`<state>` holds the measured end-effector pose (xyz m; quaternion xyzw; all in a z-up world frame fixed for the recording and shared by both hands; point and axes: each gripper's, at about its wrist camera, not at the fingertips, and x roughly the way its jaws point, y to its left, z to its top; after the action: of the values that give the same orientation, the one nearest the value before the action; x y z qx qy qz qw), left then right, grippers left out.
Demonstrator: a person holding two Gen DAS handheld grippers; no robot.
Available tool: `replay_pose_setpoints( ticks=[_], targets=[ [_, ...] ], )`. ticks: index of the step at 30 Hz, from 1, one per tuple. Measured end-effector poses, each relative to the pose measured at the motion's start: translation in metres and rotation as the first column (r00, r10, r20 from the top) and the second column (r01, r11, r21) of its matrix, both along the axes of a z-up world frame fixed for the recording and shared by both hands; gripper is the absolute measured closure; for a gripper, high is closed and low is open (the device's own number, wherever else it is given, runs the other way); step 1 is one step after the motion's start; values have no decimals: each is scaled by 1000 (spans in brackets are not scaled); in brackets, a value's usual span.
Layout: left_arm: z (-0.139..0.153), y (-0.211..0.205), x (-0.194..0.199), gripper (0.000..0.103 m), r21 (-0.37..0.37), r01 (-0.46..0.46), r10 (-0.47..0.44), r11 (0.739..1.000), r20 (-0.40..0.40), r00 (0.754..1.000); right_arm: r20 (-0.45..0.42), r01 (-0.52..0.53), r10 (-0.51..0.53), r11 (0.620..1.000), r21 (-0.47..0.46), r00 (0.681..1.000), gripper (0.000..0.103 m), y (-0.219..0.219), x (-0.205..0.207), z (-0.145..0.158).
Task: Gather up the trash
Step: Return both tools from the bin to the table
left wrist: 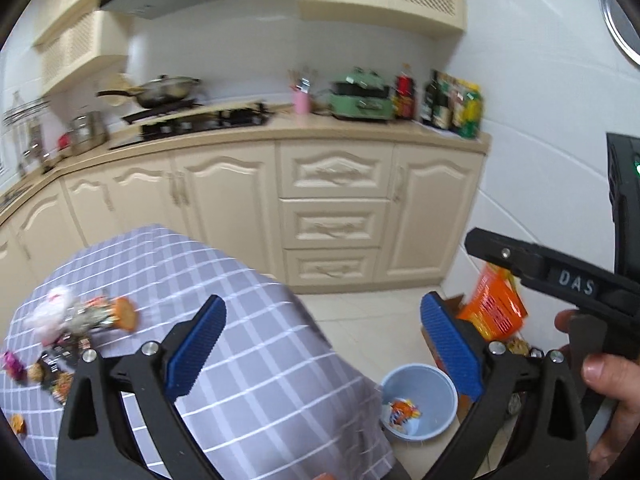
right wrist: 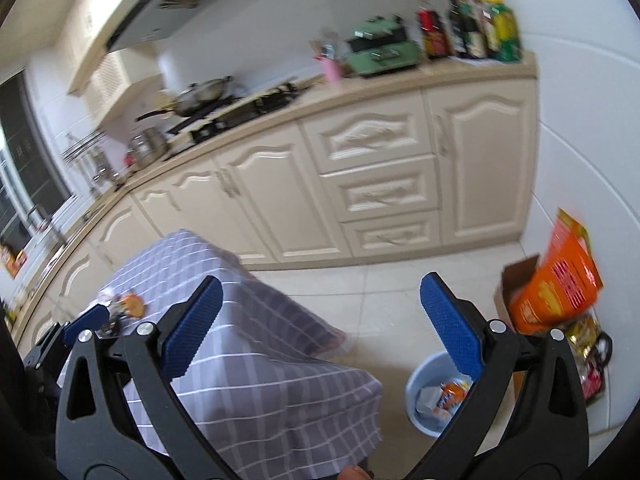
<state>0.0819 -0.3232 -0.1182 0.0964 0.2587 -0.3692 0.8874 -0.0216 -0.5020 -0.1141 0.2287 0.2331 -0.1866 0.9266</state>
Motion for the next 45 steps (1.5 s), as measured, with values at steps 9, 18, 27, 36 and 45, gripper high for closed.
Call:
replay_pose_setpoints(
  ticks=[9,18,27,36,45],
  targets=[
    [32,81,18,7,-50,-172,175,984,59,983,54,-131,135,989,-61,989,6,67,34,33],
    [52,155,27,7,-95,-306,314,947,84,946,85,-240,254,960,-146,963,6,138,57,59],
    [54,223,26,7,-126,-410,422,903,89,902,87,-328,350,924,-198,933,6,196,73,67],
    [24,285,28,7,-84,-523,528,848,58,847,23,-417,429,888,-194,903,6,241,101,51],
    [-21,343,52,7,7,-623,623,782,-1,782,-92,-536,528,832,-142,844,6,276,139,8]
  ],
)
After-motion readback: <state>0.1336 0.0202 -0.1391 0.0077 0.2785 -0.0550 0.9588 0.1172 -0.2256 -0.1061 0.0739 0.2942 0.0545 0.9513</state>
